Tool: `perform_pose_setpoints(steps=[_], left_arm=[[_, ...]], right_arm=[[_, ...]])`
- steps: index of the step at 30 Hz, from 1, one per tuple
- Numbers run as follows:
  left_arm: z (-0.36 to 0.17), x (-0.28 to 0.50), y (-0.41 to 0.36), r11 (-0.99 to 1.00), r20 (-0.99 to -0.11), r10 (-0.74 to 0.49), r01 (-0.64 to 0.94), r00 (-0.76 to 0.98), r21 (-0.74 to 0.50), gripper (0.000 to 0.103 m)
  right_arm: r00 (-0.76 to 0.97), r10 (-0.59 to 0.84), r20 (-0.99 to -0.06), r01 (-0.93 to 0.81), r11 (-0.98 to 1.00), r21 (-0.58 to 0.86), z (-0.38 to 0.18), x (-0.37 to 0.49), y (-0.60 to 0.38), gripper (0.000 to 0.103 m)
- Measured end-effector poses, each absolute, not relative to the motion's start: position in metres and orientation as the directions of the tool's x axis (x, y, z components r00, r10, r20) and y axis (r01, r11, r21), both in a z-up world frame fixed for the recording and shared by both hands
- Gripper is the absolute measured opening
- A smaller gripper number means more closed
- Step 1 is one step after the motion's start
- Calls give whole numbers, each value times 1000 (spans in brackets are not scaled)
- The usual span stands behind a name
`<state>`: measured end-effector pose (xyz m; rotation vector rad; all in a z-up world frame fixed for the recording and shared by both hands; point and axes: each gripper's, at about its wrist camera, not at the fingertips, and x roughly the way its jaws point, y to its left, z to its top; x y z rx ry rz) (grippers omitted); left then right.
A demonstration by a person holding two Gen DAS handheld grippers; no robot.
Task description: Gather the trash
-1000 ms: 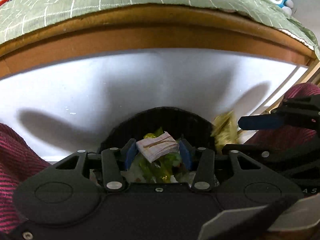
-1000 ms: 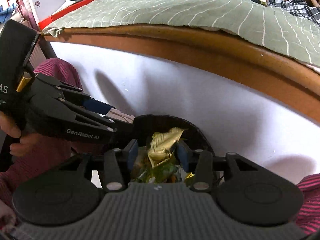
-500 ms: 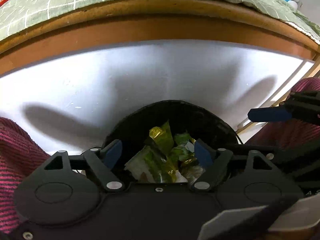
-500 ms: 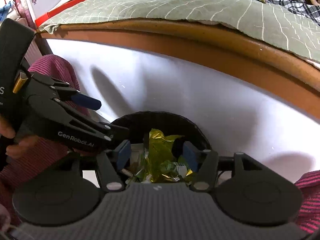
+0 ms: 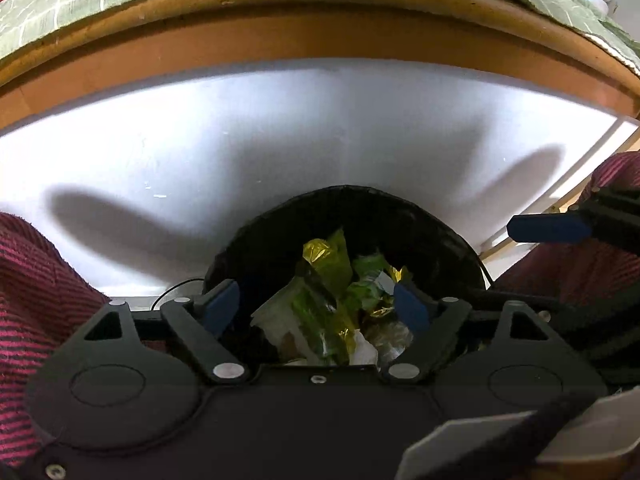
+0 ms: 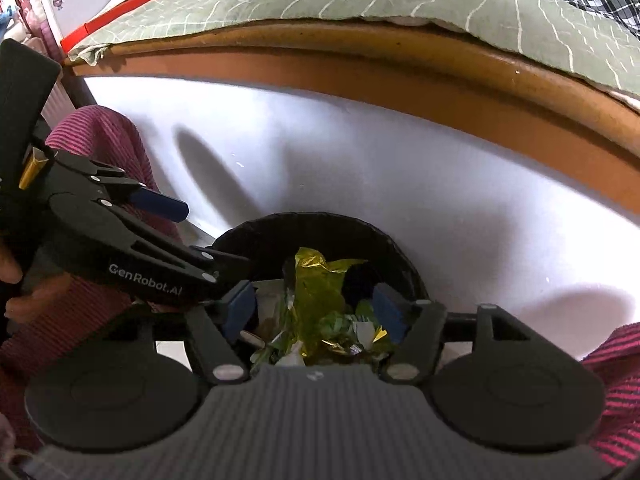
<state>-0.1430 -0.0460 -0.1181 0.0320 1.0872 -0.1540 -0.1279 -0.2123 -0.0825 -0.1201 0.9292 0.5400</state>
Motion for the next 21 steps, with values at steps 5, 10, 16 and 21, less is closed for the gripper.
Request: perform_pose_setpoints(steps=[5, 10, 16, 21], left_arm=[[-124, -144, -46, 990, -892, -104, 129, 440, -52, 84], [-131, -145, -46, 992, -905, -88, 122, 417, -40, 85], [-134, -145, -46, 993, -913, -74, 113, 401, -30, 85], [-137, -145, -46, 993, -919, -69, 113, 389, -26, 85]], right_arm=[[469, 389, -793, -486, 863, 136, -87, -129, -213, 78], [466, 383, -798, -485, 865, 132, -91, -130, -213, 79], [461, 382, -801, -481, 866, 136, -95, -130, -213, 80], [456, 381, -805, -479, 867, 138, -98, -129, -212, 80]])
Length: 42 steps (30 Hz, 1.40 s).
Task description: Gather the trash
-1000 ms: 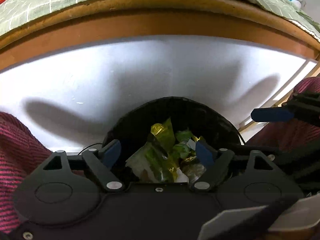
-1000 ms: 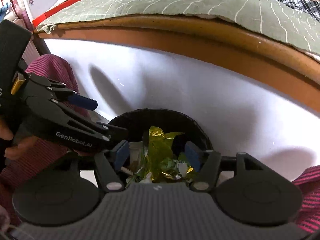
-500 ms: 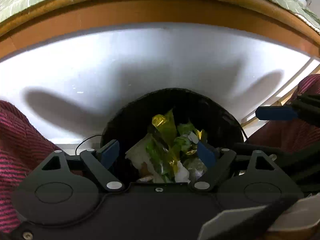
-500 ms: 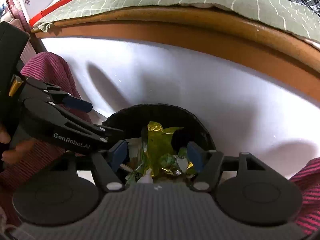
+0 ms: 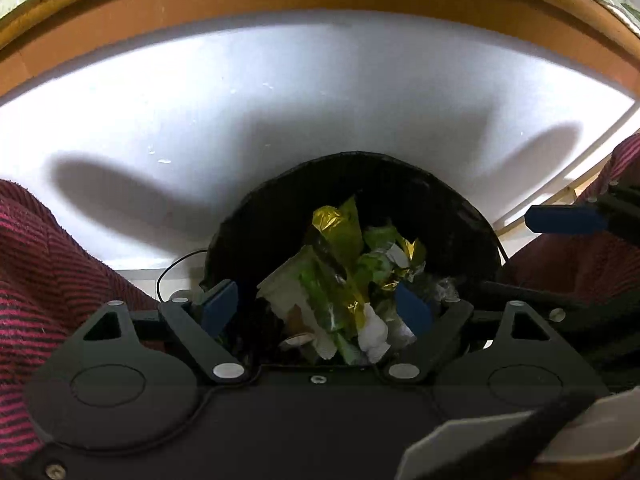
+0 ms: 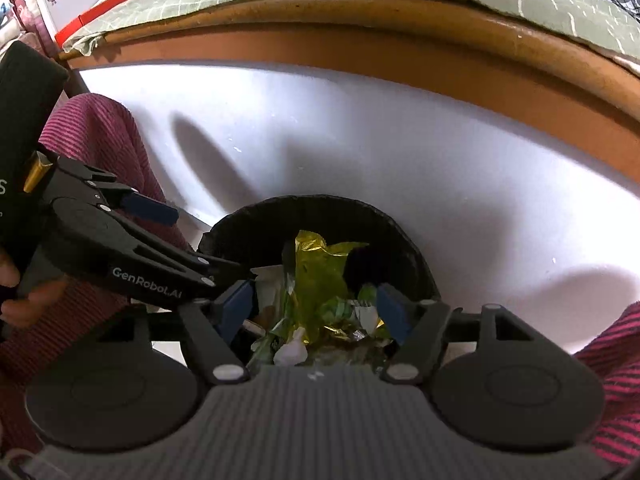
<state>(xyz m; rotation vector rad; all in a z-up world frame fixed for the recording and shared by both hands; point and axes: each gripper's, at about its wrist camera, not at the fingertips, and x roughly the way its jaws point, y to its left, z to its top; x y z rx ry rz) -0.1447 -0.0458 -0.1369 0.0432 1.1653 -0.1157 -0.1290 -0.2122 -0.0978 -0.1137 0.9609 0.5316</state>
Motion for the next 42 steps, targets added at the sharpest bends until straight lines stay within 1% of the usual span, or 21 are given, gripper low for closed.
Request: perform_pose_setpoints(steps=[31, 42], left_arm=[[-146, -142, -45, 994, -932, -63, 111, 358, -25, 85], [-149, -142, -42, 993, -935, -85, 107, 343, -51, 85]], right_arm=[[451, 383, -806, -475, 868, 147, -100, -129, -212, 80], [449, 382, -808, -470, 870, 150, -101, -131, -212, 80]])
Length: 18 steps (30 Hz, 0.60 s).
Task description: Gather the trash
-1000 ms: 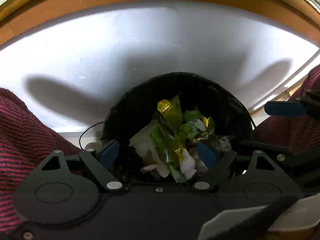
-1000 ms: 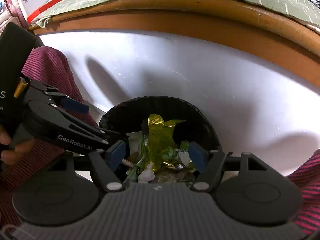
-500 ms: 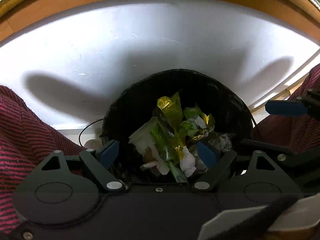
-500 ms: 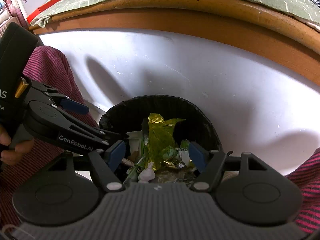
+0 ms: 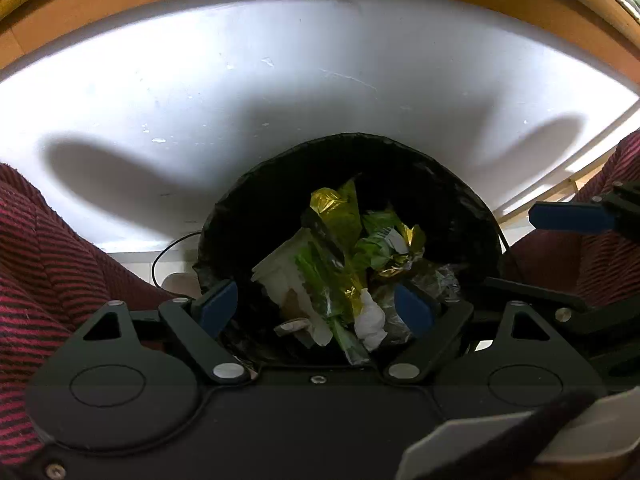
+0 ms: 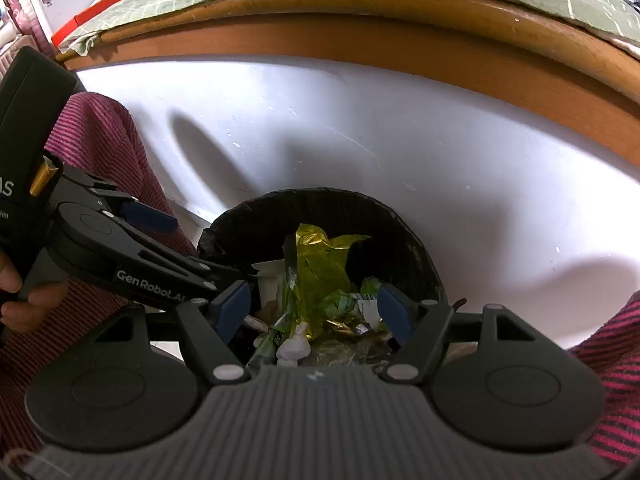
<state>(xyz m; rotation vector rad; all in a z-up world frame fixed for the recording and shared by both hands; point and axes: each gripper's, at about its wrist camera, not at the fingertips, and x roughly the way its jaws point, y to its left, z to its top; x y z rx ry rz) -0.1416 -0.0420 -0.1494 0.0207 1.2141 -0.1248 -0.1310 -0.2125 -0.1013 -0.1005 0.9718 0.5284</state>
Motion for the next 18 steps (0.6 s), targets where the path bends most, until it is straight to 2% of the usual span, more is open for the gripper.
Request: perform_pose_setpoints(steps=[18], left_arm=[[-149, -142, -44, 993, -936, -87, 103, 342, -54, 85]], right_arm=[[447, 383, -808, -471, 869, 151, -102, -130, -214, 80]])
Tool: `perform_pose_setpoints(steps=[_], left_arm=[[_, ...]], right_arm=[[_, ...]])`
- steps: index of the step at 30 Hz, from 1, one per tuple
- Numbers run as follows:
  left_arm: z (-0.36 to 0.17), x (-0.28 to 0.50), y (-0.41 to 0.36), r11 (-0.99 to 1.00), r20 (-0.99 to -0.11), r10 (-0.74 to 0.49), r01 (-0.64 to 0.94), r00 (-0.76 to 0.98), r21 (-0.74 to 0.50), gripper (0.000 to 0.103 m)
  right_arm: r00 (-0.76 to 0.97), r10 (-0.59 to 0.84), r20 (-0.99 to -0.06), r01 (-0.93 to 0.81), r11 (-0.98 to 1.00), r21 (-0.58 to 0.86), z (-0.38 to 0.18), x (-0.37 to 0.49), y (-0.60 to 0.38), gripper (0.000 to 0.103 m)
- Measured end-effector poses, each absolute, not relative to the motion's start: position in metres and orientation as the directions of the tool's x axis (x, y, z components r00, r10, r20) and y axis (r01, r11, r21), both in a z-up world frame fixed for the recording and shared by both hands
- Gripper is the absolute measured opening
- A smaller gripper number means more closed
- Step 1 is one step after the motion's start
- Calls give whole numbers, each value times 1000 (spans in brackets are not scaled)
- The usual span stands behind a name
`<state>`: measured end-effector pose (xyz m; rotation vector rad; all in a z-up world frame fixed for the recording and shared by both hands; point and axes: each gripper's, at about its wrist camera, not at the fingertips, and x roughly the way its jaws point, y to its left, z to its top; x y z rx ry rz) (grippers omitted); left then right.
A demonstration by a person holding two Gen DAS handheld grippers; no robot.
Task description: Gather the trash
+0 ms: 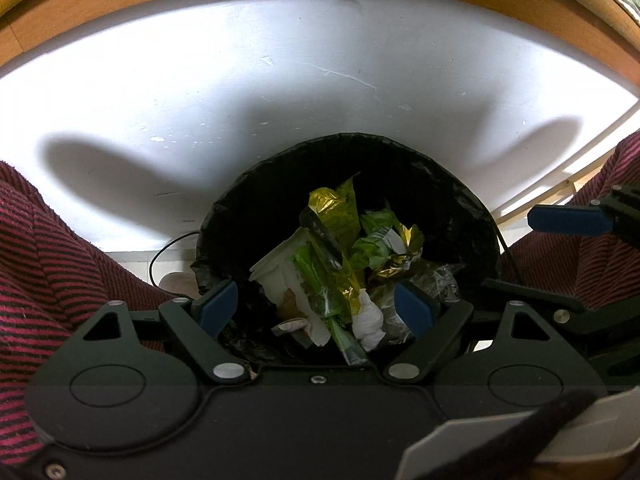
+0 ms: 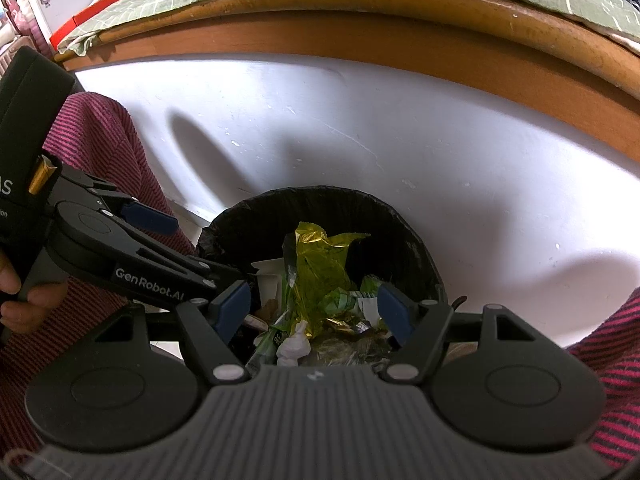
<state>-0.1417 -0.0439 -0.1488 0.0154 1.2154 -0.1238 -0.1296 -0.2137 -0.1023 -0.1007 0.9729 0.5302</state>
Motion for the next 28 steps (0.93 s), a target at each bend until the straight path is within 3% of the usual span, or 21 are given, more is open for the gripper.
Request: perform_pose_setpoints(steps=[28], left_arm=[[-142, -139, -36, 992, -928, -109, 100, 357, -78, 85]], right_arm=[[453, 381, -806, -462, 874, 153, -102, -131, -220, 81]])
